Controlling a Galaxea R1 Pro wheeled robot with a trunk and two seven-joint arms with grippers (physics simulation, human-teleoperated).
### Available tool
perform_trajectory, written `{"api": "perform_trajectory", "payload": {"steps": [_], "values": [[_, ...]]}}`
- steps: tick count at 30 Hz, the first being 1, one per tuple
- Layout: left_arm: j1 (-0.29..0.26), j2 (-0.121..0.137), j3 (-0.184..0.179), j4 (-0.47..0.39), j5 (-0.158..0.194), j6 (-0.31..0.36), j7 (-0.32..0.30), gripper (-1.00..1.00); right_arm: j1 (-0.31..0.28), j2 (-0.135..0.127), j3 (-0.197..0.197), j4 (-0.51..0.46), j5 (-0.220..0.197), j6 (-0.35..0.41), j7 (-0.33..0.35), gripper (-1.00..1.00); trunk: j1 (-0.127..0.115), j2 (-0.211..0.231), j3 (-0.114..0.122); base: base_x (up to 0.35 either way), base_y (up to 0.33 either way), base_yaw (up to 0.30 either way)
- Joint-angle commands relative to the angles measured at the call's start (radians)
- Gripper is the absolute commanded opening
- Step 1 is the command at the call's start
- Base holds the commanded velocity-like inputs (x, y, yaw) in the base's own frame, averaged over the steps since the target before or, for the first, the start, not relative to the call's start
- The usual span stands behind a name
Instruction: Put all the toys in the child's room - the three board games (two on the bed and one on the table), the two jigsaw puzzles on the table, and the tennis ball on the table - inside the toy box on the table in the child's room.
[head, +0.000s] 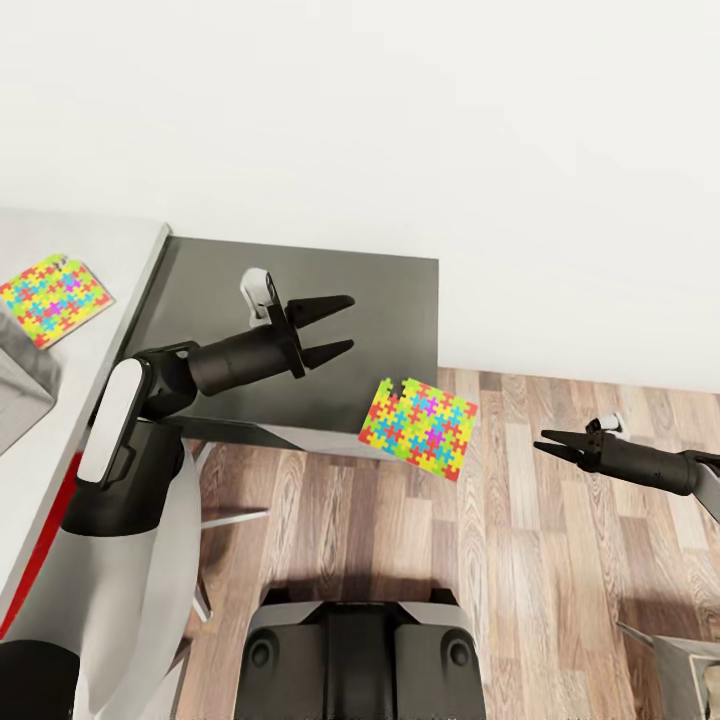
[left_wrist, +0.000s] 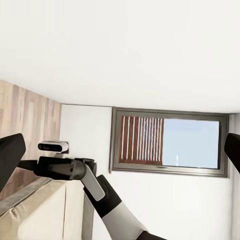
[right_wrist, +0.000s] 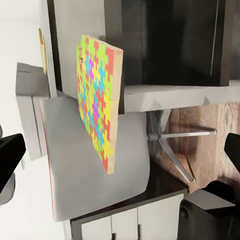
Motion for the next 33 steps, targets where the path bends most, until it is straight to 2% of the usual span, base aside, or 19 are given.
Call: {"api": "perform_trajectory", "payload": {"steps": [1, 18, 33], "values": [[-0.001, 0.001, -0.001, -0.001, 0.011, 0.0, 0.01, 1.0, -0.001, -0.001, 0.004, 0.001, -0.007, 0.007, 0.0, 1.0, 0.001, -0.002, -0.003, 0.0, 0.0, 0.0], [0.0, 0.001, -0.001, -0.001, 0.009, 0.0, 0.011, 1.0, -0.002, -0.002, 0.005, 0.001, -0.008, 0.012, 0.002, 1.0, 0.001, -0.002, -0.031, 0.0, 0.0, 0.0], [0.0, 0.001, -0.001, -0.001, 0.009, 0.0, 0.011, 1.0, -0.011, -0.013, -0.001, 0.001, -0.007, 0.013, 0.002, 1.0, 0.001, -0.002, -0.055, 0.0, 0.0, 0.0]]}}
